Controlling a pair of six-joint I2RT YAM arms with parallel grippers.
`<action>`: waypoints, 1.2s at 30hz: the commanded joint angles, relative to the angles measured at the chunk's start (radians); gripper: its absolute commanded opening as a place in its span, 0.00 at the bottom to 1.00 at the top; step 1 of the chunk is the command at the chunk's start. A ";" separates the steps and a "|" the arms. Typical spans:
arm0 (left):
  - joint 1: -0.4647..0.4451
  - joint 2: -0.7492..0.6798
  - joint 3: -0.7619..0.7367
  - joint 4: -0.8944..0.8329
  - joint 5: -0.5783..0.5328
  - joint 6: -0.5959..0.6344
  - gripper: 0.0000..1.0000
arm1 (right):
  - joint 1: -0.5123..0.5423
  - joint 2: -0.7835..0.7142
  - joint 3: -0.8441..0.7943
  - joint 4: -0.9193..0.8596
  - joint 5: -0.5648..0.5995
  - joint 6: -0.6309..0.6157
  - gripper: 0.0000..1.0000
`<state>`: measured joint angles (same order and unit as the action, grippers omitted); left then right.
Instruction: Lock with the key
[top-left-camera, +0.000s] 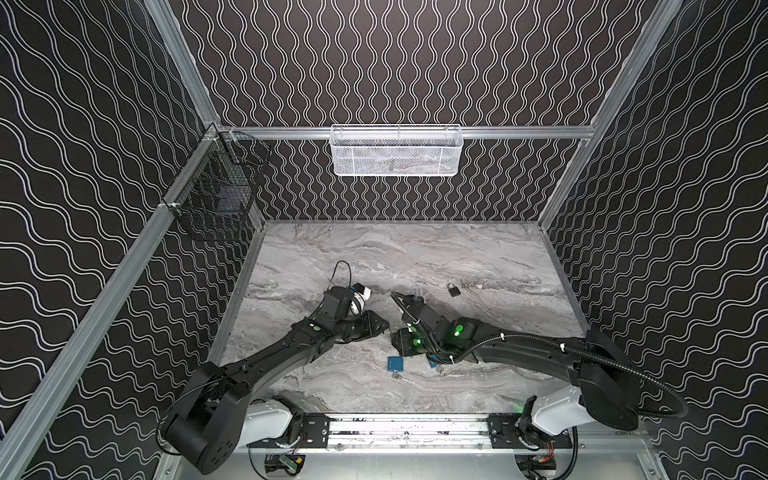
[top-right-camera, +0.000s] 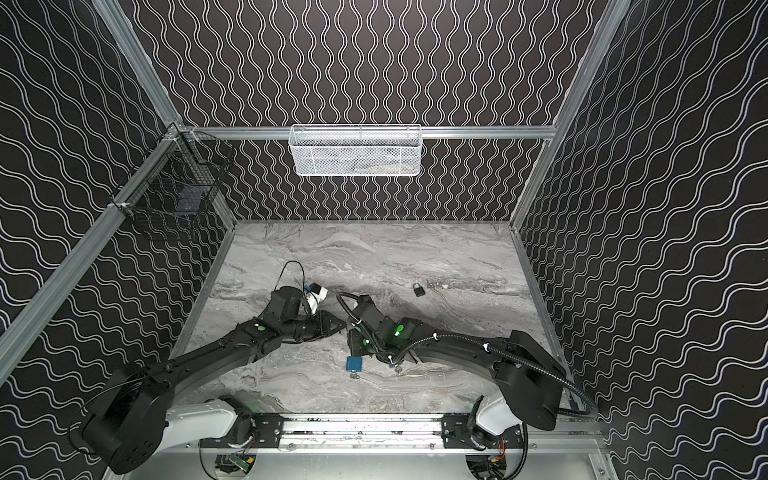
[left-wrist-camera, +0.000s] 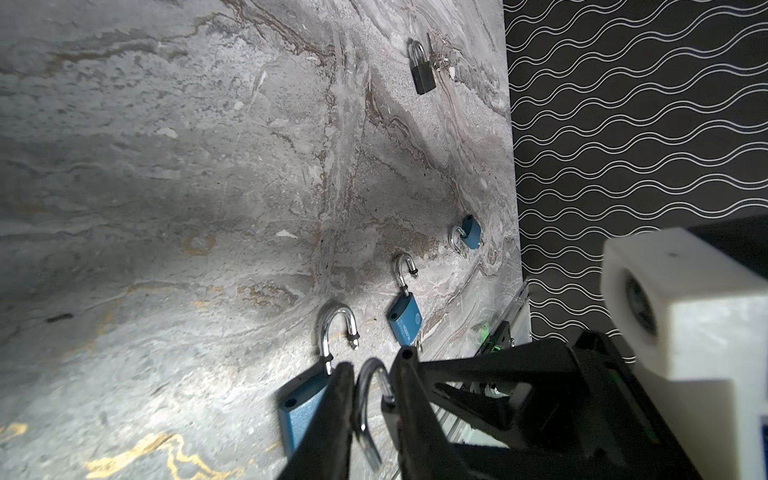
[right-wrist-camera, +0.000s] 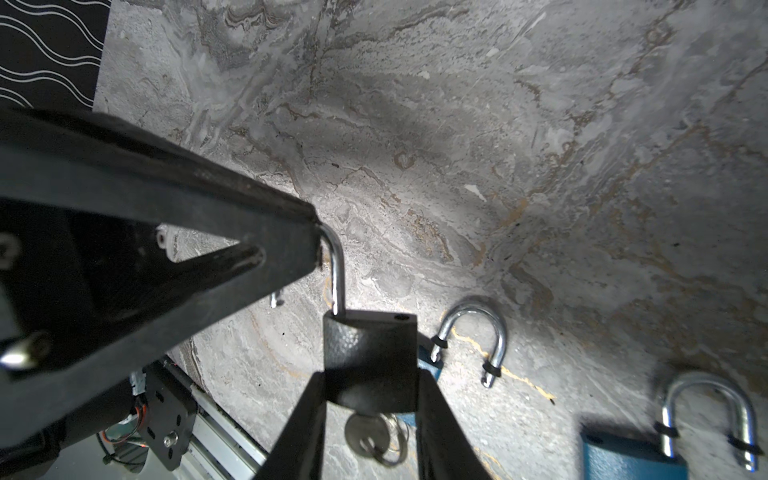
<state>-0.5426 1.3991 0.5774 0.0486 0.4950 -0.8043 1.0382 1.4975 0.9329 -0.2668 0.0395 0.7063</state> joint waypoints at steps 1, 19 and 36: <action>0.000 0.005 0.012 0.008 -0.012 0.023 0.20 | 0.000 -0.008 -0.003 0.035 -0.006 0.002 0.14; 0.000 0.035 0.063 -0.082 -0.034 0.023 0.00 | 0.001 -0.017 -0.009 0.042 0.006 -0.002 0.26; 0.001 0.006 0.095 -0.116 -0.015 -0.023 0.00 | 0.002 -0.052 -0.026 0.066 -0.004 -0.056 0.60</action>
<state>-0.5434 1.4197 0.6655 -0.0921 0.4789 -0.8112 1.0389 1.4651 0.9161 -0.2295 0.0395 0.6884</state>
